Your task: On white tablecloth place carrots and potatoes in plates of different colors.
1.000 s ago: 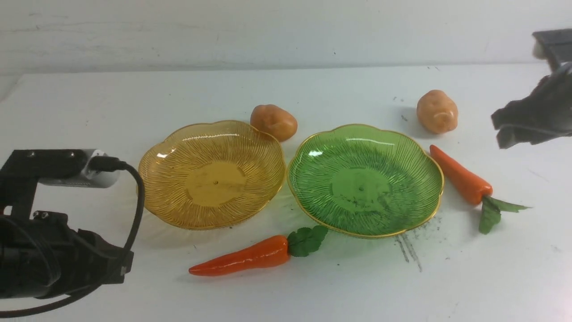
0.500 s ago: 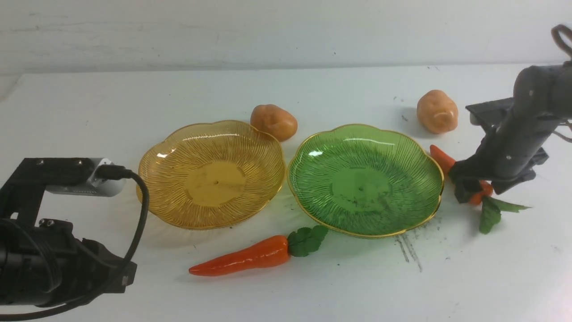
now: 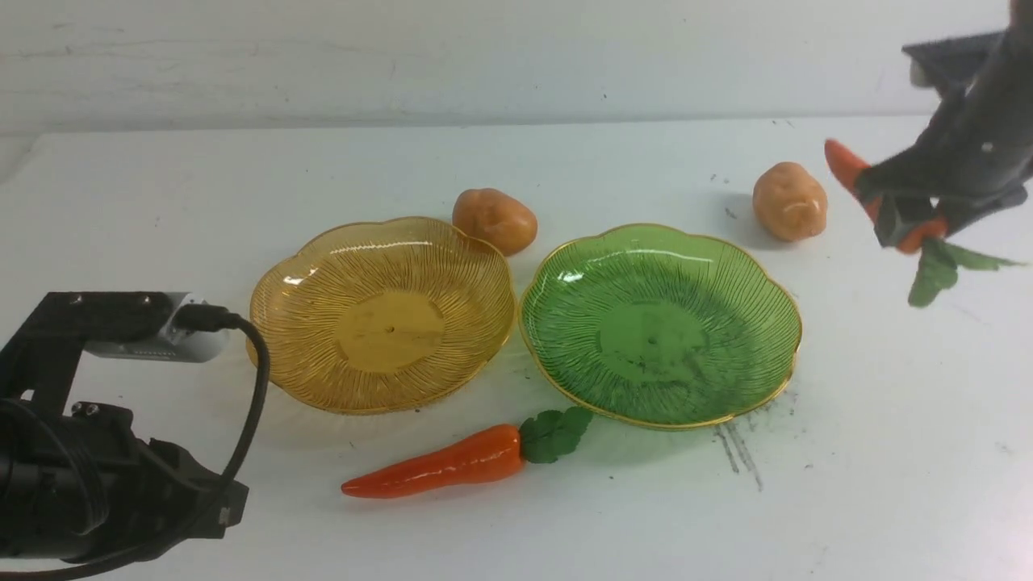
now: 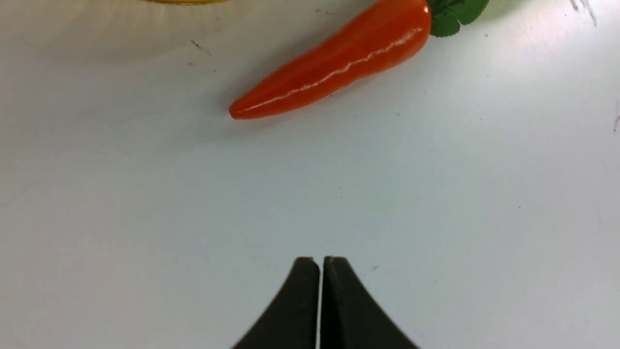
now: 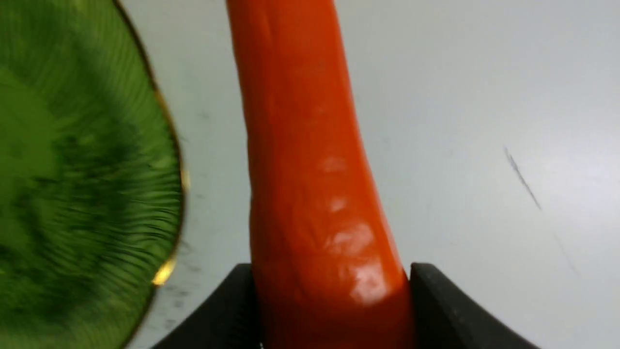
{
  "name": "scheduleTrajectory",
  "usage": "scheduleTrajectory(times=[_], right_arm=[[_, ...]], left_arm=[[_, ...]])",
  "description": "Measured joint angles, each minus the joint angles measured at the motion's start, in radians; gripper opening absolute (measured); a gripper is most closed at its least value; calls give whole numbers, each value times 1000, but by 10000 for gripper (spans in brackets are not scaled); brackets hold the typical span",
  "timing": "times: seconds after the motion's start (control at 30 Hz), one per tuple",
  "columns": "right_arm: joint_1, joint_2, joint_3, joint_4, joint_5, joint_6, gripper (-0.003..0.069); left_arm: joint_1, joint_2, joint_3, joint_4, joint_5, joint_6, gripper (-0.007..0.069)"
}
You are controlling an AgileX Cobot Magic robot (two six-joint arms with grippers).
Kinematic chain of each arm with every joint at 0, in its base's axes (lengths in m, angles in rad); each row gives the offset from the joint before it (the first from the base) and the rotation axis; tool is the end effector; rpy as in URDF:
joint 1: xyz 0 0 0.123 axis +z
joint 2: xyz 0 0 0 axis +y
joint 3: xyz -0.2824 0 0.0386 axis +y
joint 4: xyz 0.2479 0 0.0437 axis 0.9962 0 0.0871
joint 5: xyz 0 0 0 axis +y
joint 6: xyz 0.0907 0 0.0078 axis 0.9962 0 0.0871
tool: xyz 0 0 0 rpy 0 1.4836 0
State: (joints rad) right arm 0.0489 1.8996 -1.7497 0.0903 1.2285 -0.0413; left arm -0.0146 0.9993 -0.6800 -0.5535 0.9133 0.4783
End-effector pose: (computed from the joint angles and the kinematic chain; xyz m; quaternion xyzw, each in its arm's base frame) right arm 0.4035 0.0275 0.2968 -0.0355 0.9886 0.0447 0.1390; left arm 0.1682 -0.0404 0.2726 0.1154 0.9405 -0.1934 0.2543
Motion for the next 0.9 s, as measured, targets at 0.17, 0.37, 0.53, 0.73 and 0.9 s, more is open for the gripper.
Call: scheduleTrajectory(times=[0.17,0.37,0.53,0.73,0.9], right_arm=[[59,-30,-9,270,10,-49,360],[216,53,-9,242,-61,-56,360],[284,133,-8,147,-110,-31,360],[297,168,-8,95,-116,0,387],[298,165,-8,50,-81,50,536]], left_arm=[[0,0,0,0,0,0,-3],[0,-1,0,0,9,0,-3],[0,-2,0,0,35,0,-3],[0,-2,0,0,58,0,-3],[0,-2,0,0,75,0,-3]])
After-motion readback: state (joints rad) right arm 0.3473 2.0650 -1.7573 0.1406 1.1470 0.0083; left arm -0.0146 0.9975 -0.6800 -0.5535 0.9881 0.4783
